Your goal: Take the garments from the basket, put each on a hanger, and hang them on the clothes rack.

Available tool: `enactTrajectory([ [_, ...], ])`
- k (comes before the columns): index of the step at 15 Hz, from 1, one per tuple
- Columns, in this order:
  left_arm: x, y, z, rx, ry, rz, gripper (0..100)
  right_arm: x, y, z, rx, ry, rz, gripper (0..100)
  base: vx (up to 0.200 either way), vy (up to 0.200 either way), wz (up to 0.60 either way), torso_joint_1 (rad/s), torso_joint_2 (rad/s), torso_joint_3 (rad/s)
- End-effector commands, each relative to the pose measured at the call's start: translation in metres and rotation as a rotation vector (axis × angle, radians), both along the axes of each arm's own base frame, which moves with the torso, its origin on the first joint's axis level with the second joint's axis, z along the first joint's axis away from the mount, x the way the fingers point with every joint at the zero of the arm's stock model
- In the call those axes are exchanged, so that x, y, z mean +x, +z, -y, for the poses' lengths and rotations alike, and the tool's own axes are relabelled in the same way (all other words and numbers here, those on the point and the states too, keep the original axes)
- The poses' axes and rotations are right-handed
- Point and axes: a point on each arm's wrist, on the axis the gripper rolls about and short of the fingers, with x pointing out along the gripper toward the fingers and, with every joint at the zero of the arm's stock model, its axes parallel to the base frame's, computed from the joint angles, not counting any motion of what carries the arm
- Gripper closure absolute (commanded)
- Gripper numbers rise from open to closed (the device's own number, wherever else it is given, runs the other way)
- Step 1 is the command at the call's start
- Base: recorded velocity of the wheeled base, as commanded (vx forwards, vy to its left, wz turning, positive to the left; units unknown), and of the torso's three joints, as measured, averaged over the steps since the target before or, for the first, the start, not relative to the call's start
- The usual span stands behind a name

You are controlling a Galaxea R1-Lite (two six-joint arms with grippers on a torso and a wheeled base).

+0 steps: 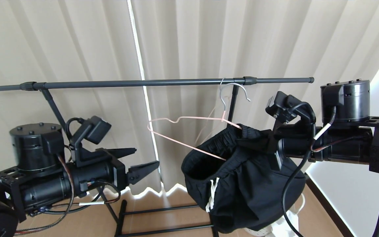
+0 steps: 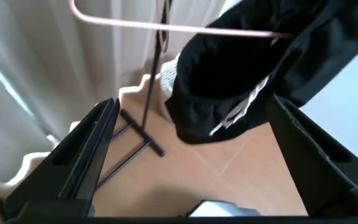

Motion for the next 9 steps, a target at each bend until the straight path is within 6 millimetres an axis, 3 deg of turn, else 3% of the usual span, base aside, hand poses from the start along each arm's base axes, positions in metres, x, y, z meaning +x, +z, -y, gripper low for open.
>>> enactTrajectory([
  [1, -0.002, -0.026, 0.02, 0.074, -0.042, -0.071, 0, -0.002, -0.004, -0.003, 0.003, 0.011, 0.006, 100, 0.0, 0.0, 0.0, 0.0, 0.0, 0.0],
  [6, 0.003, -0.053, 0.043, 0.131, -0.062, -0.155, 0, -0.008, -0.003, -0.004, 0.011, 0.025, 0.023, 100, 0.0, 0.0, 0.0, 0.0, 0.0, 0.0],
  [9, 0.012, -0.07, 0.058, 0.108, -0.009, -0.142, 0, -0.025, -0.003, -0.014, 0.011, 0.085, 0.022, 100, 0.0, 0.0, 0.0, 0.0, 0.0, 0.0],
])
